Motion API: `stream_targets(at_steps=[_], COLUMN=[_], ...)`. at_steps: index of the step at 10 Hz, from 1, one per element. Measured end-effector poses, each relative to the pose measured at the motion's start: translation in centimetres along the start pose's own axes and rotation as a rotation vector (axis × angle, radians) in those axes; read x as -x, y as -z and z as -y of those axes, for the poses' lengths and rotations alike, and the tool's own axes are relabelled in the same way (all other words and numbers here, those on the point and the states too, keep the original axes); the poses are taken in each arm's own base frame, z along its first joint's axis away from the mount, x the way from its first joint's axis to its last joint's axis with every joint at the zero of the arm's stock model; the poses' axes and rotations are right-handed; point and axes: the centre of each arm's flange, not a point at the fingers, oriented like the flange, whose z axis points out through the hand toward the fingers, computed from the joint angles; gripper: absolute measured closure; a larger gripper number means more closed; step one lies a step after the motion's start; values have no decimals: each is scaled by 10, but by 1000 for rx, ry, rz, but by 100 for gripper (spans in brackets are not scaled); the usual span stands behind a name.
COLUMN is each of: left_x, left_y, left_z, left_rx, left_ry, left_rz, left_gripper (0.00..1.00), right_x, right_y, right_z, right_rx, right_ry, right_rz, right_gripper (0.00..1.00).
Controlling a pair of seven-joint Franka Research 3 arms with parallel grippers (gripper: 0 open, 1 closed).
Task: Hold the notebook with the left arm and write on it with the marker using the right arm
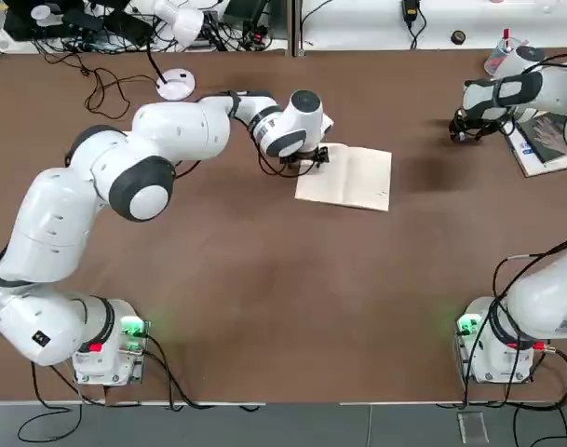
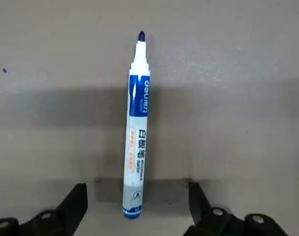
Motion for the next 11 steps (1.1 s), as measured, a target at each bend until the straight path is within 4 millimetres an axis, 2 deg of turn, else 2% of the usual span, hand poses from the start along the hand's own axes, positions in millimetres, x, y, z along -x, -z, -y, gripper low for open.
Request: stream_targets(at_steps=[1, 4, 7, 8, 11], left_x=[0, 0, 0, 0, 0], left_y=[0, 0, 0, 0, 0], left_z=[0, 0, 0, 0, 0], left_rx=[0, 0, 0, 0, 0], left_ry=[0, 0, 0, 0, 0], left_rz=[0, 0, 0, 0, 0], left_gripper=[0, 0, 0, 0, 0], right_x=[0, -1, -2, -3, -4], right_y=[-1, 0, 0, 1, 4], right_z=[0, -3, -2, -2, -4], right_rx=[0, 5, 7, 7, 11], right_ry=[0, -3, -1, -1, -5], right_rz=[0, -11, -19, -24, -33], right_gripper=[11, 41, 45, 51, 77])
